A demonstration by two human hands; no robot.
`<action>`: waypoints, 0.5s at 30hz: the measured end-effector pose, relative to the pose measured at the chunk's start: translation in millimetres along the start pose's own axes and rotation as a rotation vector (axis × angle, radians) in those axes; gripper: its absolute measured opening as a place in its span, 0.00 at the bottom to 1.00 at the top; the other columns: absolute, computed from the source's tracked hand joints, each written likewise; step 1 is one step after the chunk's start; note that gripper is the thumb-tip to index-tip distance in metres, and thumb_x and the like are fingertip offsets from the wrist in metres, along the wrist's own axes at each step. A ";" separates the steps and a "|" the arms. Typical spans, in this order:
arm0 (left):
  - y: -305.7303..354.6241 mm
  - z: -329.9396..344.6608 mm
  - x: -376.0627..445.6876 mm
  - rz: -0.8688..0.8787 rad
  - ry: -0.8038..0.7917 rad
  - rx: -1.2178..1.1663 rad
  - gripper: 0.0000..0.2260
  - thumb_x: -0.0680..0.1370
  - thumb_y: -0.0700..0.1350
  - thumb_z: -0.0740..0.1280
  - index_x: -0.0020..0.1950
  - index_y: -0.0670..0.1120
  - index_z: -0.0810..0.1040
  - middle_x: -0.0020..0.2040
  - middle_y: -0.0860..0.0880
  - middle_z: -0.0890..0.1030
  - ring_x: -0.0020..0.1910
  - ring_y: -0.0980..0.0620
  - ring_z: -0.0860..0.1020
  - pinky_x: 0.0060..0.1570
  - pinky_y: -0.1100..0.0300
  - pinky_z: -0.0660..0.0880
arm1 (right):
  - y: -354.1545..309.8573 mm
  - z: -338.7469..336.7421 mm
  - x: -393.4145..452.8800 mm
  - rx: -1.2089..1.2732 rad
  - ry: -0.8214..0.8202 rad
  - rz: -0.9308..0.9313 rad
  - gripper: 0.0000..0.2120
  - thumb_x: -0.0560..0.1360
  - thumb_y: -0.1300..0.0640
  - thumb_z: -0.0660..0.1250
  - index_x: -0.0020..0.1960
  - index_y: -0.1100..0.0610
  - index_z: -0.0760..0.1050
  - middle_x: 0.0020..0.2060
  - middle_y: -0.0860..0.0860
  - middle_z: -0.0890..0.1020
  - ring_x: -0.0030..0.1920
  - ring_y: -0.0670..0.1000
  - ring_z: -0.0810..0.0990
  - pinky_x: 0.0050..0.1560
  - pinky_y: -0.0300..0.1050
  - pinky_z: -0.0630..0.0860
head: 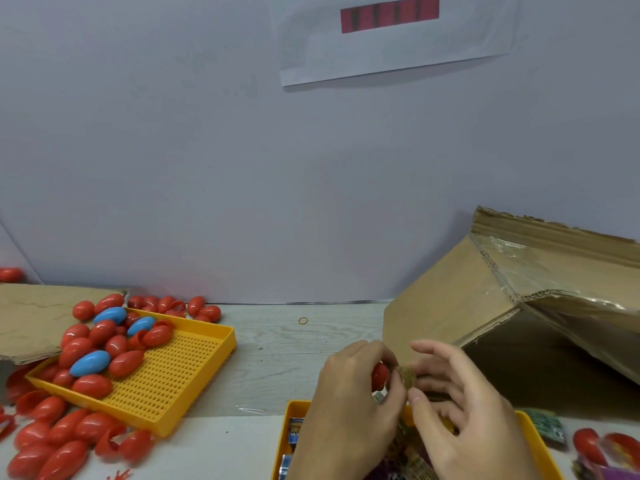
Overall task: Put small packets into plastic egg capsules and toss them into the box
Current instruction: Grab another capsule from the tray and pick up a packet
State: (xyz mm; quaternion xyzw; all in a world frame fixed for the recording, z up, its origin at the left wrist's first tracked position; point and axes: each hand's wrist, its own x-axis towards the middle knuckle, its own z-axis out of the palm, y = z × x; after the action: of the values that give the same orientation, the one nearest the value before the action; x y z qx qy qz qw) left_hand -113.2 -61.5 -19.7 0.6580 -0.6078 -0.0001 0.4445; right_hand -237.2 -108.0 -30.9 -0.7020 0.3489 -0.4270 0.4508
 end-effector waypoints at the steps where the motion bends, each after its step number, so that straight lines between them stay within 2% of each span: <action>1: 0.1 0.3 -0.1 0.002 0.000 -0.008 0.04 0.74 0.49 0.64 0.41 0.51 0.76 0.32 0.62 0.71 0.36 0.60 0.72 0.37 0.70 0.66 | 0.6 -0.3 0.5 0.028 0.007 0.019 0.25 0.69 0.69 0.70 0.53 0.40 0.75 0.42 0.40 0.82 0.45 0.39 0.81 0.37 0.35 0.78; 3: 0.1 1.2 -0.6 0.007 -0.007 -0.020 0.05 0.74 0.49 0.64 0.41 0.51 0.76 0.33 0.59 0.72 0.36 0.59 0.72 0.37 0.68 0.68 | 1.3 -1.7 2.0 0.102 0.007 0.062 0.24 0.71 0.69 0.69 0.54 0.41 0.73 0.42 0.40 0.81 0.43 0.42 0.82 0.37 0.38 0.78; 10: 0.5 1.4 -2.0 -0.036 -0.051 -0.031 0.04 0.76 0.50 0.64 0.44 0.52 0.77 0.38 0.57 0.77 0.41 0.58 0.75 0.41 0.65 0.72 | 0.0 -6.1 6.6 0.356 -0.016 0.196 0.22 0.72 0.70 0.69 0.54 0.46 0.74 0.39 0.54 0.83 0.39 0.48 0.83 0.39 0.39 0.76; 12: 1.4 1.3 -2.3 -0.082 -0.079 -0.058 0.04 0.75 0.50 0.65 0.45 0.52 0.78 0.38 0.56 0.78 0.41 0.59 0.76 0.41 0.65 0.73 | -0.4 -8.1 7.9 0.428 -0.006 0.200 0.23 0.71 0.74 0.68 0.54 0.48 0.75 0.38 0.55 0.82 0.36 0.48 0.82 0.37 0.39 0.78; 15: 4.8 -1.0 -2.1 -0.224 -0.122 -0.188 0.04 0.73 0.50 0.68 0.46 0.54 0.81 0.37 0.52 0.80 0.38 0.58 0.78 0.40 0.66 0.76 | -0.7 -10.9 9.3 0.581 0.022 0.190 0.25 0.70 0.79 0.65 0.53 0.50 0.77 0.34 0.54 0.82 0.34 0.48 0.81 0.36 0.34 0.78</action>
State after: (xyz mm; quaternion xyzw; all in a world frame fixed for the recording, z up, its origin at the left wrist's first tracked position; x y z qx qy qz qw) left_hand -117.0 -58.6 -17.5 0.6759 -0.5540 -0.1466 0.4634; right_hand -243.4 -119.5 -25.1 -0.5032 0.2810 -0.4725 0.6667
